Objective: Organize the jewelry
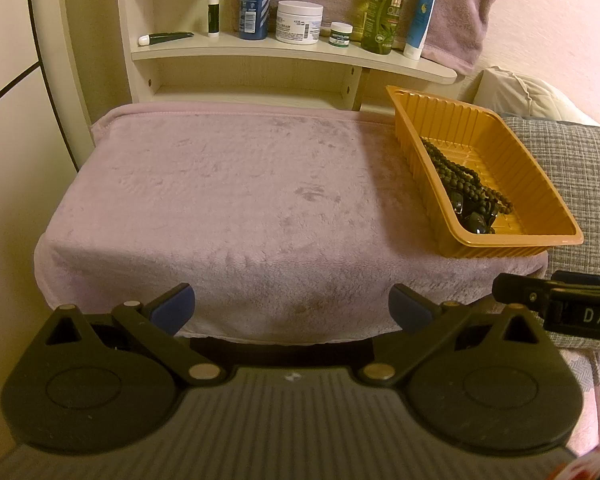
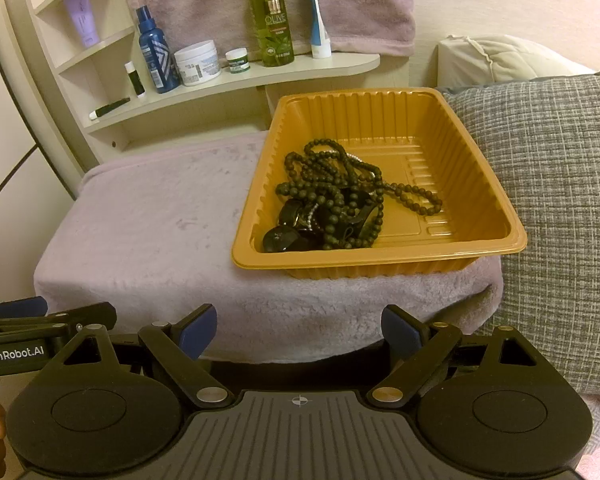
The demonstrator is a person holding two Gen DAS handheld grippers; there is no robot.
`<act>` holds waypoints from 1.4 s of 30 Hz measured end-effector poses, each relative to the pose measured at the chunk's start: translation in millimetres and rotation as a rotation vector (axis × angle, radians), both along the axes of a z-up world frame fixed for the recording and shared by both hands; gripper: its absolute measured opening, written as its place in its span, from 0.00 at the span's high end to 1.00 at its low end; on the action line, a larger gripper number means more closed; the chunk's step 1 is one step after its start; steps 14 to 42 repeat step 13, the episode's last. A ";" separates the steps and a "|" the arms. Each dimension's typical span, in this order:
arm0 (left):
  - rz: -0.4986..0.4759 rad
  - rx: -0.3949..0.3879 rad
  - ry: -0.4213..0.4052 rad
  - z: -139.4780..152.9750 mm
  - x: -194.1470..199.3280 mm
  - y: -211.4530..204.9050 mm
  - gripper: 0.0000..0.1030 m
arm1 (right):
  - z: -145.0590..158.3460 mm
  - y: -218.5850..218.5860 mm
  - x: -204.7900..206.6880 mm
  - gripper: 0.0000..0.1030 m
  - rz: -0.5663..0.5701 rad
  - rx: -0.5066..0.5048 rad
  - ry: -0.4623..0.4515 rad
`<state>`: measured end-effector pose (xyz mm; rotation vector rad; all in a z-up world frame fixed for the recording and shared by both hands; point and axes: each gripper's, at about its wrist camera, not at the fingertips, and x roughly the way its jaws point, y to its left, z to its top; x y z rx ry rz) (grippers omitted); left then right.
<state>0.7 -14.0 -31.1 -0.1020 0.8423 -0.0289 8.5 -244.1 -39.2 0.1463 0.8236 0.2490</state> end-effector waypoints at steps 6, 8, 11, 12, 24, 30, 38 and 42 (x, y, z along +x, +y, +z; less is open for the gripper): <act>0.001 -0.003 -0.001 0.4 0.3 0.7 0.01 | -0.1 -0.2 -0.2 0.14 0.001 0.000 0.000; 0.005 -0.007 0.002 0.5 0.6 1.1 0.01 | 0.0 -0.1 -0.1 0.14 0.000 -0.001 0.000; 0.015 -0.021 -0.009 1.1 -1.0 2.0 0.01 | 0.2 0.0 -0.2 0.14 0.001 0.000 -0.001; 0.017 -0.026 -0.011 1.3 -1.1 2.4 0.01 | 0.3 0.0 -0.2 0.14 0.000 0.000 -0.001; 0.018 -0.029 -0.012 1.4 -1.0 2.6 0.01 | 0.8 0.2 -0.1 0.14 0.001 0.001 -0.002; 0.018 -0.029 -0.012 1.4 -1.0 2.6 0.01 | 0.8 0.2 -0.1 0.14 0.001 0.001 -0.002; 0.018 -0.029 -0.012 1.4 -1.0 2.6 0.01 | 0.8 0.2 -0.1 0.14 0.001 0.001 -0.002; 0.018 -0.029 -0.012 1.4 -1.0 2.6 0.01 | 0.8 0.2 -0.1 0.14 0.001 0.001 -0.002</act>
